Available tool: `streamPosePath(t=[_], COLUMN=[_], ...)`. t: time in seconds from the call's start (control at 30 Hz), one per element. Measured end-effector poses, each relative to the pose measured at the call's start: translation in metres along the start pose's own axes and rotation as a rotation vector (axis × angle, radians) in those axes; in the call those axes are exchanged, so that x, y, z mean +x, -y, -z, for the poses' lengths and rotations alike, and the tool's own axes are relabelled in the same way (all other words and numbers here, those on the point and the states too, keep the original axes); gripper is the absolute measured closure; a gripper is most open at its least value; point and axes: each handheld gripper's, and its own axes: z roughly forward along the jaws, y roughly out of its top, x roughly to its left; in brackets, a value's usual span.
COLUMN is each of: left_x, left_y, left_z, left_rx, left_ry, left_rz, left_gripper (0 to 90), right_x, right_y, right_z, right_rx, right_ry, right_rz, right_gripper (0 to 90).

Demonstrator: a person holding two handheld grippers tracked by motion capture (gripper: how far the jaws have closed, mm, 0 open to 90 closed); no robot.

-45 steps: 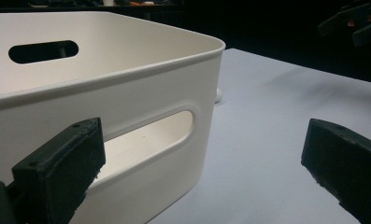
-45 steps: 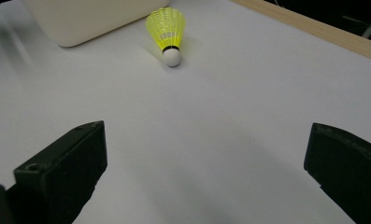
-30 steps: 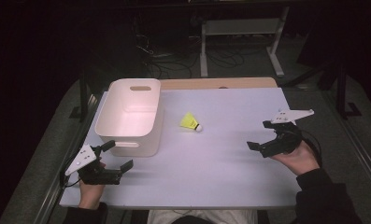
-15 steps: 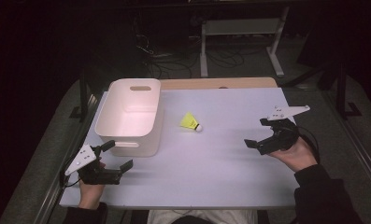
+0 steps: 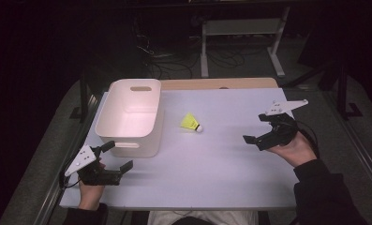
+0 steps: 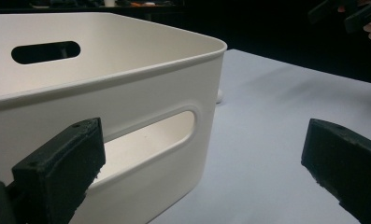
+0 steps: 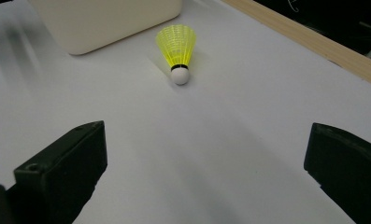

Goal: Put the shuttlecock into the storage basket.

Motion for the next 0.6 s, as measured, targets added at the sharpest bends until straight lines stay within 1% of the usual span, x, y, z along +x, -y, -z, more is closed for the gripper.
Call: streamPosePath(t=[0.6], left_x=[0.0], left_y=[0.0], left_z=[0.0], left_rx=[0.0], left_ry=[0.0], left_rz=[0.0], left_gripper=[0.0], right_x=[-0.003], right_y=[-0.016], right_z=[-0.008], right_rx=[0.025], right_ry=[-0.012], right_rz=[0.014], right_gripper=[0.0])
